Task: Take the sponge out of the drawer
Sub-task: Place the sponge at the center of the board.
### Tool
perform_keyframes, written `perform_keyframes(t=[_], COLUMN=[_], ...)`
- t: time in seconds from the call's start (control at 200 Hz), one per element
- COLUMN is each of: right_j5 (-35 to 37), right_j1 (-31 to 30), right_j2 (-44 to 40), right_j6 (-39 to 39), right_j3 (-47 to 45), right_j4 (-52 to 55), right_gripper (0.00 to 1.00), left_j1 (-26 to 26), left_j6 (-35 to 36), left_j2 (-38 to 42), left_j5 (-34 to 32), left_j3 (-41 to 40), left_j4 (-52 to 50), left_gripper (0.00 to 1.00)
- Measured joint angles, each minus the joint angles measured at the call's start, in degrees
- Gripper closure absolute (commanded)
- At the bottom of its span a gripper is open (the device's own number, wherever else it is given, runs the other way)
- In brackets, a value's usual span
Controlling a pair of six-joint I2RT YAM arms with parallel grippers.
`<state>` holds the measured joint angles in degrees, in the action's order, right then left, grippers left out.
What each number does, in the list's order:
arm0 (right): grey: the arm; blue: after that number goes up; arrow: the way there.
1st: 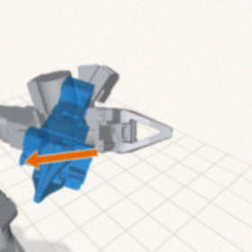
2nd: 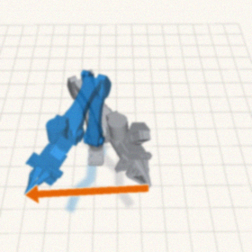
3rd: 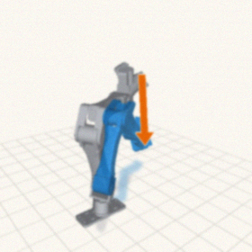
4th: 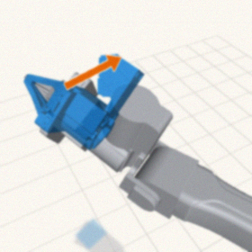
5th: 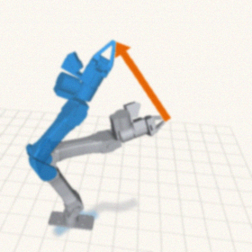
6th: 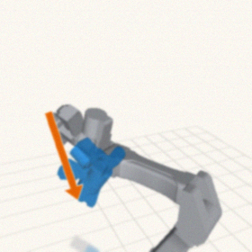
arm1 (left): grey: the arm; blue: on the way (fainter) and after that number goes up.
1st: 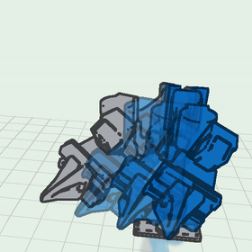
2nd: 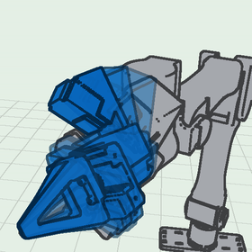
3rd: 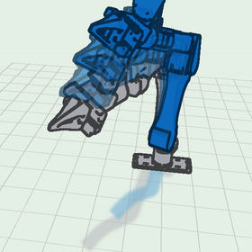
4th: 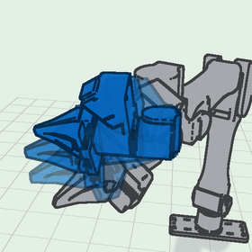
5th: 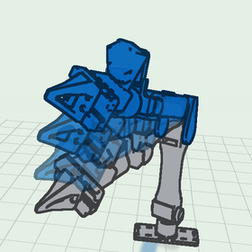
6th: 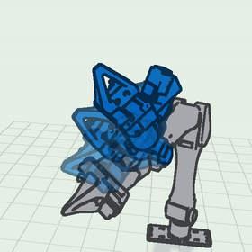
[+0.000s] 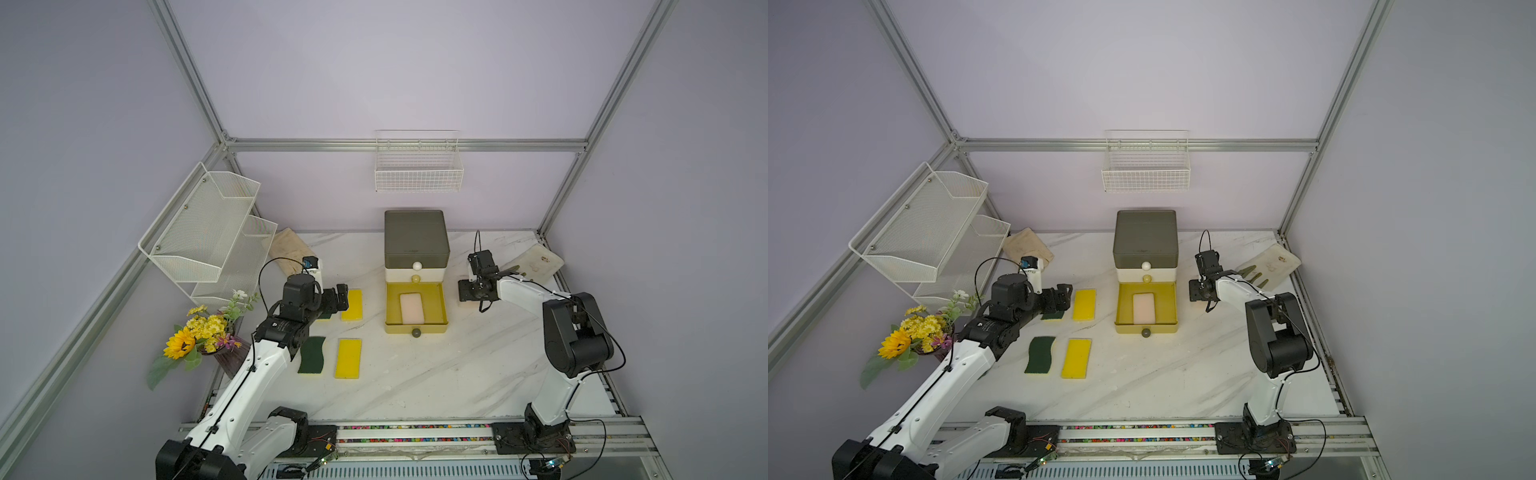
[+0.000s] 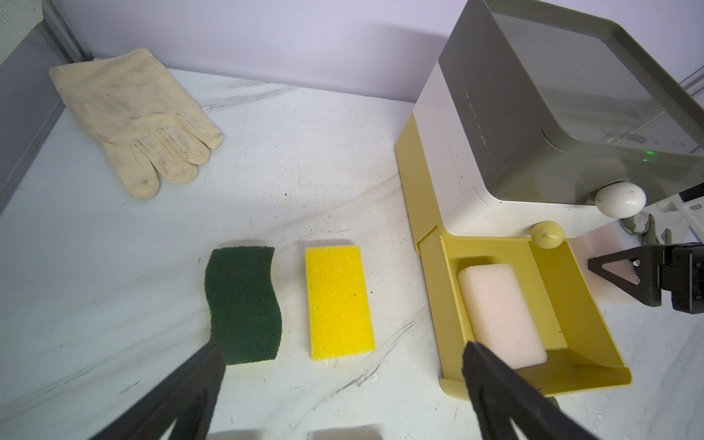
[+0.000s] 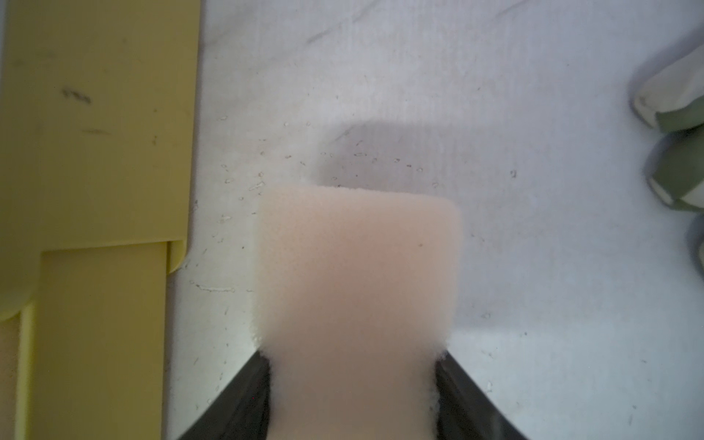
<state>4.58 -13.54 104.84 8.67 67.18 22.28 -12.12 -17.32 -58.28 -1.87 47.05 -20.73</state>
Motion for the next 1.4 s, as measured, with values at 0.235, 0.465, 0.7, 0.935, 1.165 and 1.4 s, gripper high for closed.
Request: perform_keyframes(t=[0.235, 0.465, 0.7, 0.935, 1.165, 1.4], right_j5=[0.0, 0.04, 0.96, 1.86, -1.18, -0.94], right_j1=[0.0, 0.0, 0.0, 0.0, -2.89, -14.51], right_j2=[2.03, 2.47, 2.16, -5.92, -17.42, -17.35], right_j6=[0.02, 0.09, 0.74, 3.21, 7.78, 11.72], right_j3=[0.0, 0.0, 0.11, 0.83, 1.73, 4.13], right_j4=[-0.02, 0.15, 1.88, 5.86, 6.34, 9.09], right_gripper=[0.3, 0.16, 0.09, 0.09, 0.08, 0.06], left_j1=[0.0, 0.0, 0.0, 0.0, 0.0, 0.0], left_j6=[0.0, 0.0, 0.0, 0.0, 0.0, 0.0], left_j2=[0.0, 0.0, 0.0, 0.0, 0.0, 0.0], left_j5=[0.09, 0.17, 0.2, 0.2, 0.39, 0.61], left_j3=[0.0, 0.0, 0.0, 0.0, 0.0, 0.0], left_j4=[0.0, 0.0, 0.02, 0.0, 0.02, 0.02], left_gripper=[0.0, 0.0, 0.0, 0.0, 0.0, 0.0])
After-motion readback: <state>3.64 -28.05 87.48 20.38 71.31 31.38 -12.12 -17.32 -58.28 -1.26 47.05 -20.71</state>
